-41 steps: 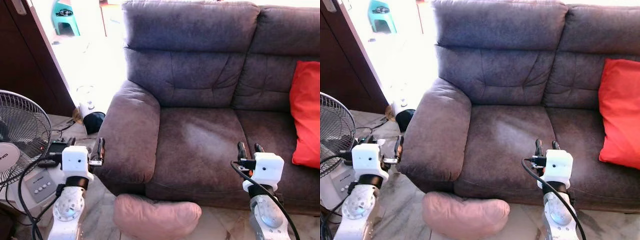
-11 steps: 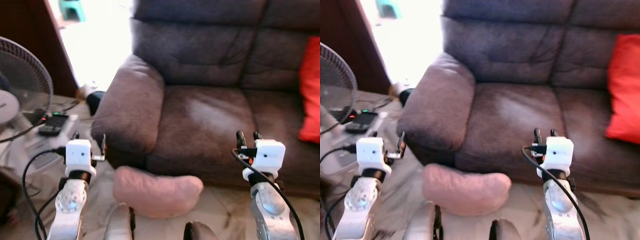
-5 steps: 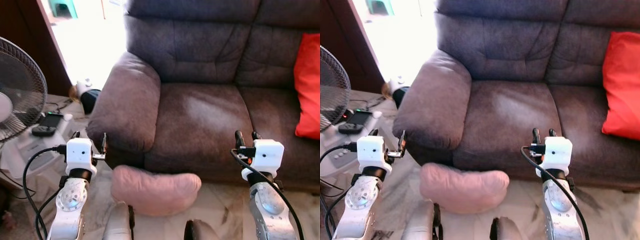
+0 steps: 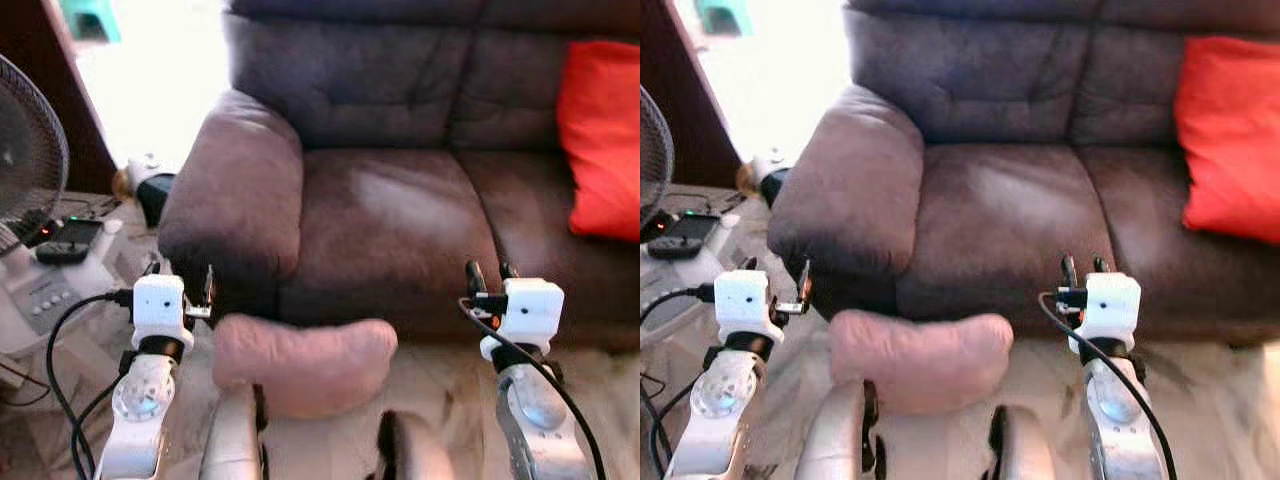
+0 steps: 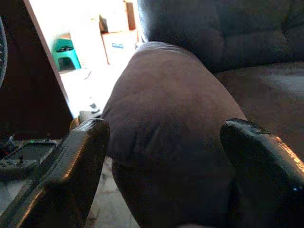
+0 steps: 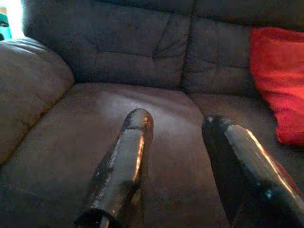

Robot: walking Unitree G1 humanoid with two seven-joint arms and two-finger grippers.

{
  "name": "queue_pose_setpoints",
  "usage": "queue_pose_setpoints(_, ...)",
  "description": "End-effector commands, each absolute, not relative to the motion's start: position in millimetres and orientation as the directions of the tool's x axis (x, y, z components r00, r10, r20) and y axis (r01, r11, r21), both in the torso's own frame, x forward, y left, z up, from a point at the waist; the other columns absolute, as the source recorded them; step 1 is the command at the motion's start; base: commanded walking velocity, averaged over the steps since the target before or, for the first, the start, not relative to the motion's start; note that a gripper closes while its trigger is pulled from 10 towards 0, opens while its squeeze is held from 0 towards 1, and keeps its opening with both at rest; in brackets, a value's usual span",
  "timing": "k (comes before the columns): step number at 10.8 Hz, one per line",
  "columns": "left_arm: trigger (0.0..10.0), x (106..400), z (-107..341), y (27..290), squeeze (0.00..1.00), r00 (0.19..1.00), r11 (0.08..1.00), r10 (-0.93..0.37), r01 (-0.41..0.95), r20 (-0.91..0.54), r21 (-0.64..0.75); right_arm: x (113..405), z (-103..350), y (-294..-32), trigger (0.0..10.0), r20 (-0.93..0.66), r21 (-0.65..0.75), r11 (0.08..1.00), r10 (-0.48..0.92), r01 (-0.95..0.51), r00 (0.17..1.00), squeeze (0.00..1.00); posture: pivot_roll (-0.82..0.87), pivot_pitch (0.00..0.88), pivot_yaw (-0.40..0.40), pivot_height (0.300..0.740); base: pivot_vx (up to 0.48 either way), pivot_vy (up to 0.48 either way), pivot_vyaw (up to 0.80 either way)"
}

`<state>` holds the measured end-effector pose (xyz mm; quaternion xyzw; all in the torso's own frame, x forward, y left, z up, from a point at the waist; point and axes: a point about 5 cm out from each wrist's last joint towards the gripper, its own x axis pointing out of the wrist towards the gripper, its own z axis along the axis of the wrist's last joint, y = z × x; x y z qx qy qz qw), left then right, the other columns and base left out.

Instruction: Move the pillow to the sofa from floor

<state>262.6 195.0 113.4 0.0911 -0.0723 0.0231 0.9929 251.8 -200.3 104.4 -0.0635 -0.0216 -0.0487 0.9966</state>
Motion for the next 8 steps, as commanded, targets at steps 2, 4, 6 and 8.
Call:
queue_pose_setpoints(2, 10.0, 262.6, 112.7, 192.8, 0.00, 0.990, 0.985, 0.024, -0.048, 0.141, 0.165, 251.4, 102.4, -201.8, 10.0, 0.037, -0.123, 0.987, -0.096, 0.100, 0.995, 0.00, 0.01, 0.099, -0.031, 0.580, 0.000, 0.000, 0.00)
queue_pose_setpoints(4, 10.0, 263.0, 113.1, 192.2, 0.00, 0.990, 0.985, 0.019, -0.042, 0.139, 0.165, 250.9, 100.6, -200.5, 10.0, 0.030, -0.123, 0.988, -0.093, 0.096, 0.995, 0.00, 0.01, 0.100, -0.028, 0.580, 0.000, 0.000, 0.00)
queue_pose_setpoints(6, 10.0, 263.6, 112.7, 192.0, 0.00, 0.991, 0.985, 0.013, -0.035, 0.132, 0.167, 251.0, 98.7, -200.1, 10.0, 0.023, -0.121, 0.988, -0.090, 0.093, 0.996, 0.00, 0.01, 0.102, -0.026, 0.580, 0.000, 0.000, 0.00)
queue_pose_setpoints(8, 10.0, 264.2, 111.5, 190.7, 0.00, 0.992, 0.986, 0.003, -0.024, 0.124, 0.167, 250.9, 97.2, -198.6, 10.0, 0.018, -0.116, 0.989, -0.085, 0.087, 0.996, 0.00, 0.01, 0.102, -0.025, 0.580, 0.000, 0.000, 0.00)
